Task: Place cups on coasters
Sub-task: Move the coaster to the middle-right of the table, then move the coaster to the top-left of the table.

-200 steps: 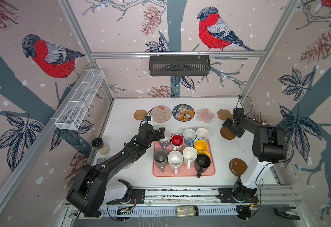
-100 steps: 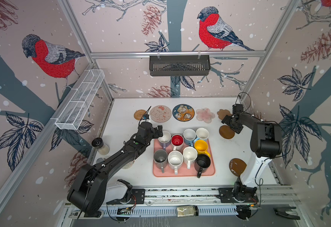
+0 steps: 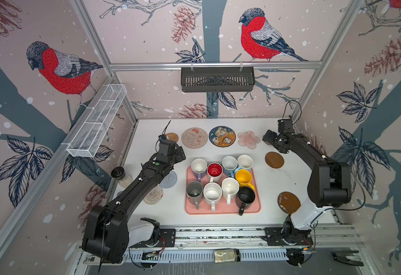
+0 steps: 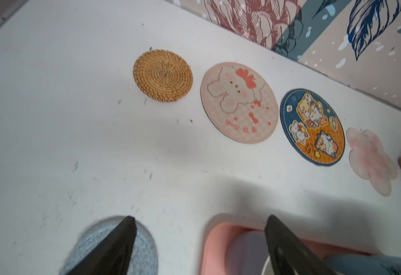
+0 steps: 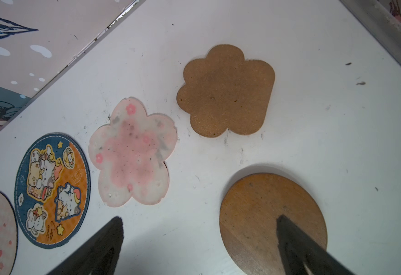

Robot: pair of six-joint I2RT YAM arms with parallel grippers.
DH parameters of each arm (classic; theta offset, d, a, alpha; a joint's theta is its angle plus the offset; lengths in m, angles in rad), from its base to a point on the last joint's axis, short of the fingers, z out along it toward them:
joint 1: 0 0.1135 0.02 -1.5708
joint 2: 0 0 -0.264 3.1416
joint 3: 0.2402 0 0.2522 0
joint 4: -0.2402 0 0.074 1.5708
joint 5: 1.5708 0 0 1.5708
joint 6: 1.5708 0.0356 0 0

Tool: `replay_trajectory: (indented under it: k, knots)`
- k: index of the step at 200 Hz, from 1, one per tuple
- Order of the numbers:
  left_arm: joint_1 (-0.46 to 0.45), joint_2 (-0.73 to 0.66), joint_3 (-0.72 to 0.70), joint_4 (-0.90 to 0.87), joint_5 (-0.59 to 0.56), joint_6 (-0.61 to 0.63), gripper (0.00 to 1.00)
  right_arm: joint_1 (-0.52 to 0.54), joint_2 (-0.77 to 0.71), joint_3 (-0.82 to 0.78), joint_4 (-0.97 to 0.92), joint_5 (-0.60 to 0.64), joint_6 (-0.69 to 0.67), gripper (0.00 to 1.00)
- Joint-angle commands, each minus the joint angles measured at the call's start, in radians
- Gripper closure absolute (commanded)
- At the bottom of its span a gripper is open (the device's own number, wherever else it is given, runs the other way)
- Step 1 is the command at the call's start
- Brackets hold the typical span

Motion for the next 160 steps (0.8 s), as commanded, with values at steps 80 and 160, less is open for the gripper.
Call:
replay_trajectory:
  k: [80, 160]
  knots:
    - [0.062, 0.008, -0.141, -0.213, 0.104, -0.061, 0.04, 0.022, -0.042, -0.050, 0.240, -0.097, 0.016, 0.01]
    - [0.062, 0.072, -0.244, -0.186, 0.129, -0.190, 0.06, -0.007, -0.086, -0.098, 0.291, -0.134, 0.023, 0.01]
